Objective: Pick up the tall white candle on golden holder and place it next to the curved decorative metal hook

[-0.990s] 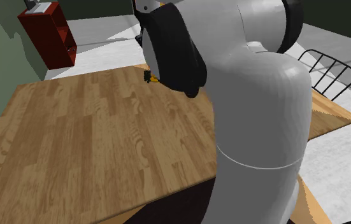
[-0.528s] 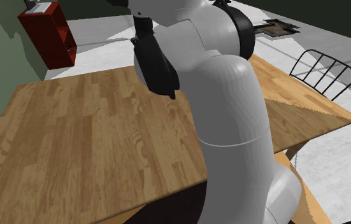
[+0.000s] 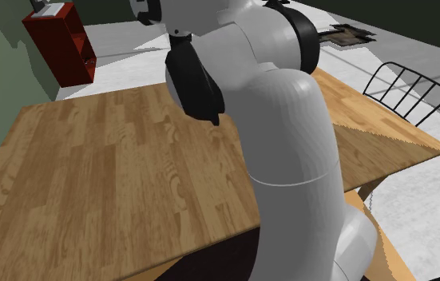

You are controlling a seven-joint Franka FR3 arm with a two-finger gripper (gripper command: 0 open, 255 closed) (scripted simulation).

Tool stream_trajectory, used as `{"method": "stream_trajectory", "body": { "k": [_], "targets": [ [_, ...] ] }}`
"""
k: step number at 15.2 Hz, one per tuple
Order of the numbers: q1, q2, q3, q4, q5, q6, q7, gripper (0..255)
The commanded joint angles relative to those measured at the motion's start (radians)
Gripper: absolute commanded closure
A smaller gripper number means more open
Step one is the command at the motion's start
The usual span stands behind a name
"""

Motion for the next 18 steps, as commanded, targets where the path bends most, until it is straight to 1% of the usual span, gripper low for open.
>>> {"method": "stream_trajectory", "body": {
  "k": [1, 15, 18],
  "targets": [
    [0.003, -0.001, 0.000, -0.029, 0.001, 0.028, -0.003, 255],
    [0.014, 0.025, 0.010, -0.184, 0.016, 0.206, -0.018, 255],
    [0.014, 0.025, 0.010, -0.184, 0.016, 0.206, -0.018, 255]
  ]
}}
